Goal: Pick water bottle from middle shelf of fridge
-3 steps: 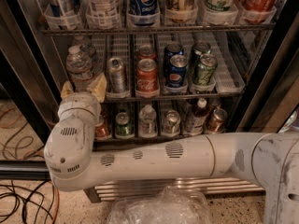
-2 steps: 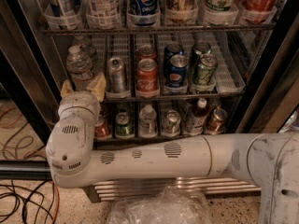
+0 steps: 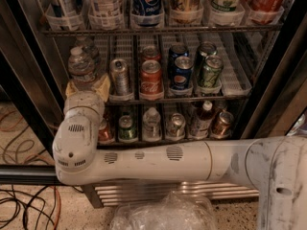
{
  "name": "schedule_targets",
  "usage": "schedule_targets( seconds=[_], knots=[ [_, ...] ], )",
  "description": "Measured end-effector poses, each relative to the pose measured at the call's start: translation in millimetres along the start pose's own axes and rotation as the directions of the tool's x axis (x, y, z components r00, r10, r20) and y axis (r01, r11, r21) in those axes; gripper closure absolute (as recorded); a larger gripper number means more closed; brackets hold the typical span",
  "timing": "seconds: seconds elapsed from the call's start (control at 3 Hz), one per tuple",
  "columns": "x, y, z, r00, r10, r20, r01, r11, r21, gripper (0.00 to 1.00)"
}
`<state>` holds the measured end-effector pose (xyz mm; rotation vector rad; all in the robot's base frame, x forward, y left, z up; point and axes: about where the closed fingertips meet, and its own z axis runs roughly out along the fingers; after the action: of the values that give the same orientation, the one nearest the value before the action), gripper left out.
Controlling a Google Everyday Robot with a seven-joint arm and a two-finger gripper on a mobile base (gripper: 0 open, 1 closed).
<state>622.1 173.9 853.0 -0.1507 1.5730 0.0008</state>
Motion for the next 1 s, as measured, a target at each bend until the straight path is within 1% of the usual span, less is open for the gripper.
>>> schedule_targets(
  seconds=[0.33,0.67,1.0],
  knots=[
    [4.9,2.0,8.8,1.0,0.015,-0.003,-0.015,0.9999,0.004,0.29],
    [4.0,8.0,10.0,1.0,0.014,-0.01,-0.015,0.9996,-0.024,0.46],
    [4.0,8.0,10.0,1.0,0.014,-0.01,-0.014,0.9996,-0.024,0.7]
  ],
)
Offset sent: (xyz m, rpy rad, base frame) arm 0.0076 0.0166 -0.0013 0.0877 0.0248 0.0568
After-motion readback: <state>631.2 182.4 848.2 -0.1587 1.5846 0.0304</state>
